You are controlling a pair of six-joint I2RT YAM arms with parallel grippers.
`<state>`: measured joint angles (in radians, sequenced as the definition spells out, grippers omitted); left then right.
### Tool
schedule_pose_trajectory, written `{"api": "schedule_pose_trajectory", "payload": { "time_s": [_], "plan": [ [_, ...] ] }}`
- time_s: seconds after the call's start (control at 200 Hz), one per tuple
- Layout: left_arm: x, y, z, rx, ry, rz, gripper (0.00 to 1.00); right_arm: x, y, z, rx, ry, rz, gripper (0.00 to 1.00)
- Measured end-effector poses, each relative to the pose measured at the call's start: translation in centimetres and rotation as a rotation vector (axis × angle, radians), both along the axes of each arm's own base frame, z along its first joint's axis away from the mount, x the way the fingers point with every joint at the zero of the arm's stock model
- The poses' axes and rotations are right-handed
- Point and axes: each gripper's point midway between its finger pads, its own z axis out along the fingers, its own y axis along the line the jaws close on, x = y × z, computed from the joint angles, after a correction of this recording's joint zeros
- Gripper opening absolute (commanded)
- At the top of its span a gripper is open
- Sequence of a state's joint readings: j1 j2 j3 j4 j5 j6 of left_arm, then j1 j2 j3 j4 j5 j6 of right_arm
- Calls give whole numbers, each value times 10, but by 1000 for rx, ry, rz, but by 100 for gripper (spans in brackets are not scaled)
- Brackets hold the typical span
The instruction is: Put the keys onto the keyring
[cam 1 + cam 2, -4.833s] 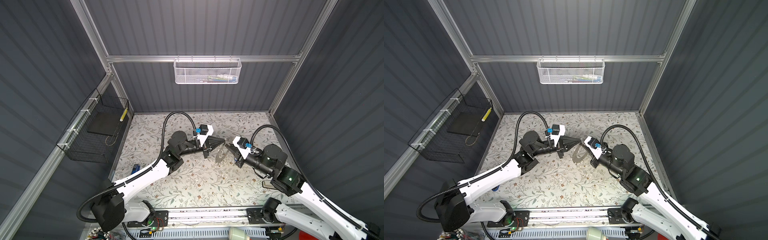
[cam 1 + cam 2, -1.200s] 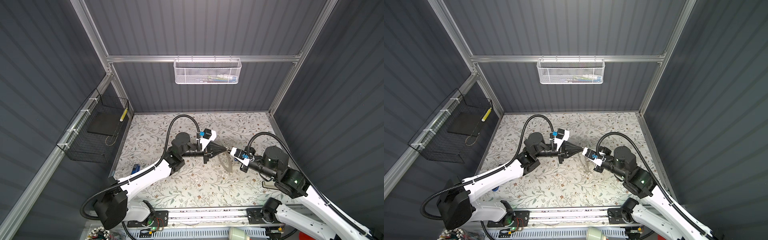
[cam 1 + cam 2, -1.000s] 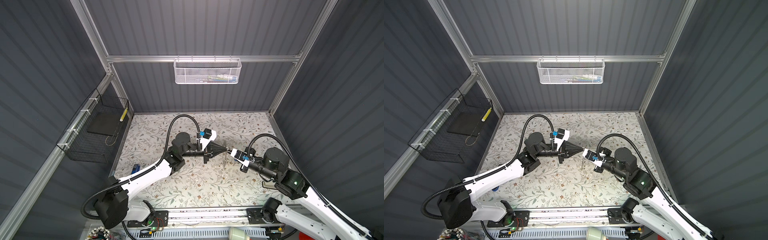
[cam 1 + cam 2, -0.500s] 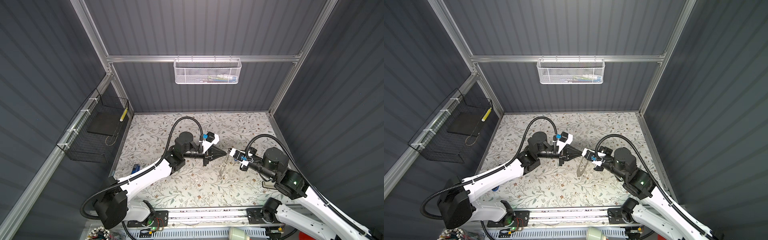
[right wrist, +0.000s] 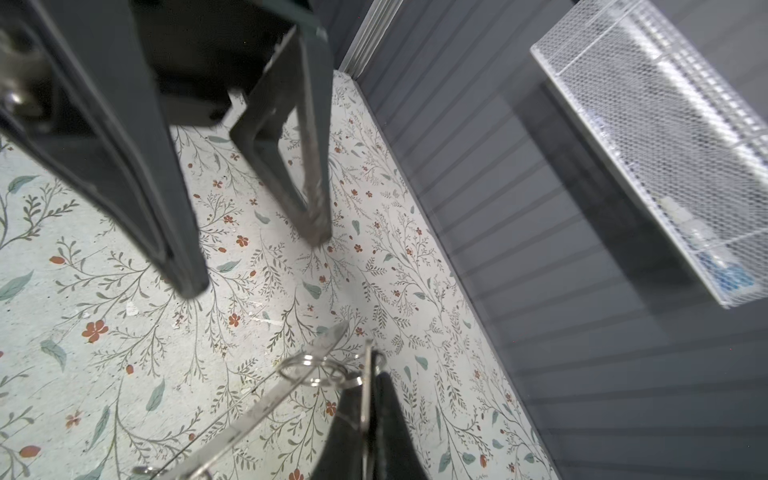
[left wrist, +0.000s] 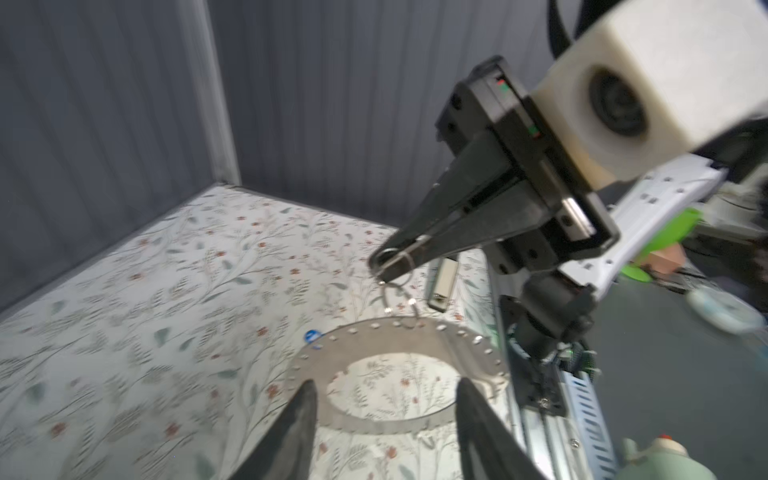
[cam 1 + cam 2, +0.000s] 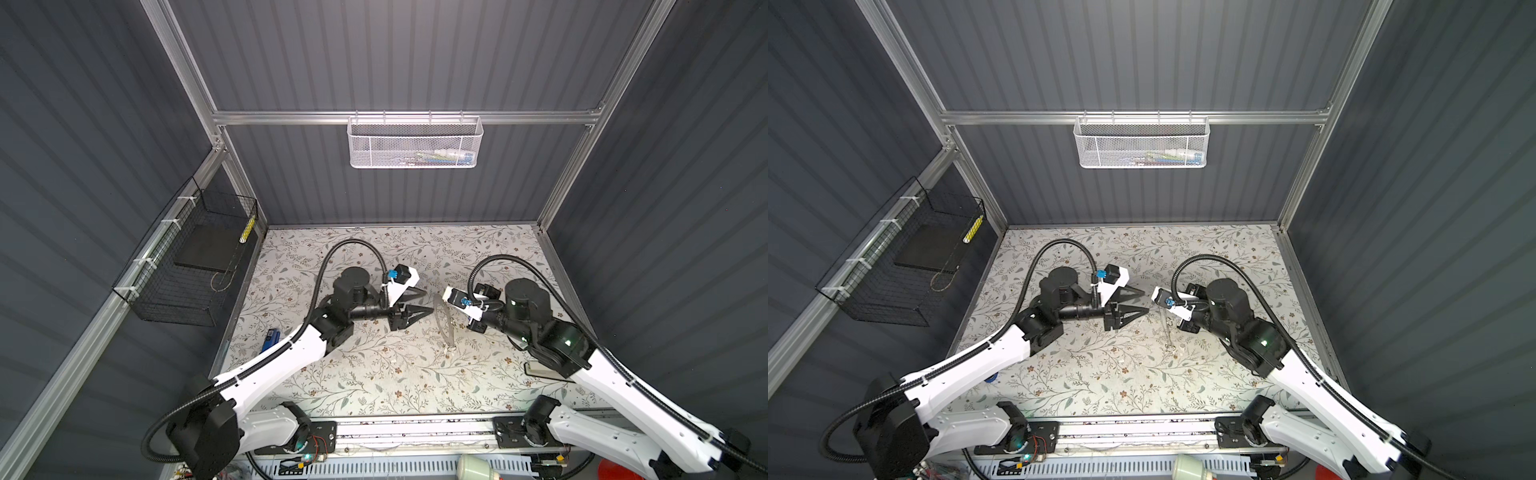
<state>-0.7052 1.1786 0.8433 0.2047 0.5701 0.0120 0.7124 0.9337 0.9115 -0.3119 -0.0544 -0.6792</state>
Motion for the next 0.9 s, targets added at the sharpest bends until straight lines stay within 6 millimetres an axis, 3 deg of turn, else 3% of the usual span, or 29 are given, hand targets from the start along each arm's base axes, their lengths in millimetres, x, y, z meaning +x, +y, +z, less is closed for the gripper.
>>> {"api": "schedule_pose_trajectory", "payload": {
  "time_s": [0.11,0.21,0.325,0.535,0.665,0.79,0.9],
  "plan": [
    [23,34,-4,43,-20,237,77,17,15,-33,-60,105,11,2],
    [34,60,-7,88,-43,395,99,32,32,-59,-97,193,34,3],
    [41,85,-13,143,-53,527,100,46,55,-78,-106,281,61,3],
    [43,120,-16,155,-27,694,100,83,88,-82,-35,377,48,1],
    [43,126,-25,165,26,728,100,107,76,-105,-14,465,-16,2],
    [44,125,-42,198,97,740,100,128,42,-134,-10,551,-122,3],
    [48,119,-62,233,164,733,100,140,13,-146,-8,582,-196,5]
  ]
}}
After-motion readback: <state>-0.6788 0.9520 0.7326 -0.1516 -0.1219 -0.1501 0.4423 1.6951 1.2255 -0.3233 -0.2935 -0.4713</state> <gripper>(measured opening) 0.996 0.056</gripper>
